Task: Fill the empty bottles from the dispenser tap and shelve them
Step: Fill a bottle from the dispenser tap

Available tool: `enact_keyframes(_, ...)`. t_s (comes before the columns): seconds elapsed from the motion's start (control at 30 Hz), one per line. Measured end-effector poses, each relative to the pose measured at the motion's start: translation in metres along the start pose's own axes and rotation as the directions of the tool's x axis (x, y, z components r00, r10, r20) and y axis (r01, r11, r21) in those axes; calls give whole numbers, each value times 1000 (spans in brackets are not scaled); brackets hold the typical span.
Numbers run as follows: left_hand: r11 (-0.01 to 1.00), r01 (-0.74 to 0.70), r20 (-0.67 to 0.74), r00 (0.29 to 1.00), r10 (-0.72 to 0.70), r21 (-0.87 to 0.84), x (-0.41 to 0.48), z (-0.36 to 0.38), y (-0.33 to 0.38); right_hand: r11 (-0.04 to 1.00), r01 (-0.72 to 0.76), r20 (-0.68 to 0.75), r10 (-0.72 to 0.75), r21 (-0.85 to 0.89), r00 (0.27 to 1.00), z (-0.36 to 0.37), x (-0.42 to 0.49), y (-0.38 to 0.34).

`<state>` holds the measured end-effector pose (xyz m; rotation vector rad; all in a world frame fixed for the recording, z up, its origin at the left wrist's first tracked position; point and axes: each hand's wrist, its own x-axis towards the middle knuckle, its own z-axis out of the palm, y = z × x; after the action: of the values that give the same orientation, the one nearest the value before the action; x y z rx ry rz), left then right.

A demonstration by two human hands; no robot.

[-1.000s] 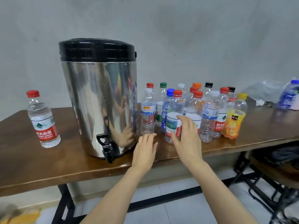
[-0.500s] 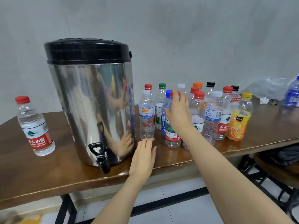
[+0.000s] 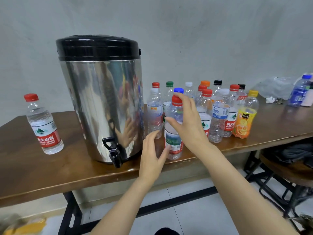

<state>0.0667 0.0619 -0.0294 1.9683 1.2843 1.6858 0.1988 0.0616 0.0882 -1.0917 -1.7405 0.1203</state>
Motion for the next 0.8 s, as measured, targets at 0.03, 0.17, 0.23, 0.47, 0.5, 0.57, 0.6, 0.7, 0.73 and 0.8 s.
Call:
enact_keyframes(0.03, 999, 9, 4, 1000, -9, -53, -5, -5, 7, 999, 0, 11, -1, 49, 1000, -3, -8, -7)
enact_keyframes(0.17, 978, 131, 44, 991, -126, -165, -30, -30, 36, 959, -68, 116, 37, 277, 993, 6, -43, -32)
enact_keyframes(0.23, 959, 212, 38, 977, -208, -187, -46, -43, 41, 933, -121, 191, 57, 339, 980, 16, -62, -43)
enact_keyframes(0.47, 923, 385, 22, 923, -385, -24, -108, -77, 23, 988, -149, 444, 147, -31, 884, 34, -101, -58)
enact_keyframes(0.5, 922, 388, 15, 922, -388, 21, -115, -79, 19, 976, -103, 441, 180, -193, 880, 34, -101, -58)
enact_keyframes(0.57, 911, 393, 11, 918, -397, 126, -126, -84, 9, 927, -67, 421, 231, -370, 877, 39, -100, -58)
enact_keyframes(0.6, 902, 400, 12, 913, -408, 163, -129, -86, 5, 917, -75, 422, 251, -391, 871, 43, -100, -57)
enact_keyframes(0.7, 883, 418, 20, 902, -432, 212, -134, -90, -4, 951, -121, 483, 251, -284, 839, 53, -99, -50)
enact_keyframes(0.73, 879, 427, 28, 896, -443, 211, -136, -91, -5, 969, -119, 516, 218, -217, 828, 54, -98, -48)
enact_keyframes(0.8, 874, 440, 43, 888, -457, 207, -138, -92, -10, 990, -87, 606, 139, -114, 783, 55, -96, -46)
